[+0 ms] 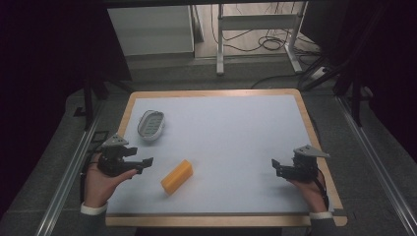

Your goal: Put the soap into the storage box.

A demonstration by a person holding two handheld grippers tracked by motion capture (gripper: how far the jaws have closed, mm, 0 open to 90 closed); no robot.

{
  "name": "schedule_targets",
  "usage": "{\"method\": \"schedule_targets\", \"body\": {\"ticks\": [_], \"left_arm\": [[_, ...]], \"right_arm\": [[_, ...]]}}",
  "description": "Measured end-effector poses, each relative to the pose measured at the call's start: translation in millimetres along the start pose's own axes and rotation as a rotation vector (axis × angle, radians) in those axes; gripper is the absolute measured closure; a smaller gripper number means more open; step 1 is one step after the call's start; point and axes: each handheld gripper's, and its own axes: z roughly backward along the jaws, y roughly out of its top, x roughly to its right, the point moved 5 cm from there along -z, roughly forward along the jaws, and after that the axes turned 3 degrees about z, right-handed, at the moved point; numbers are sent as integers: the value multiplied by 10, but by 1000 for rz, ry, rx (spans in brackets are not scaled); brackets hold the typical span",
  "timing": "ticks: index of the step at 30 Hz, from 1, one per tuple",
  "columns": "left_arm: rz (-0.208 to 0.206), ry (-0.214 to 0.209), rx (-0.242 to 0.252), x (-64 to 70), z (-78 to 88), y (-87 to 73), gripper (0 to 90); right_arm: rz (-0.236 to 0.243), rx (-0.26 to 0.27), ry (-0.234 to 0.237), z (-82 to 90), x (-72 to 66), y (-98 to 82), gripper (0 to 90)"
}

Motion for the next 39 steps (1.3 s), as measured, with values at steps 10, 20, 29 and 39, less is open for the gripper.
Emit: {"method": "schedule_targets", "body": {"ticks": [10,20,29,39], "left_arm": [[-55,-18,25,170,-7,85,253],[-85,-32,-11,288,-79,125,246],[-117,-38,-48,439,-216,163,240],[-134,-32,-95,529,-355,154,241]], "right_arm": [[-1,13,-20,59,15,-8,65],[-3,27,-29,77,31,2,65],[-1,25,-29,68,30,-2,65],[1,24,-29,64,27,-6,65]]}}
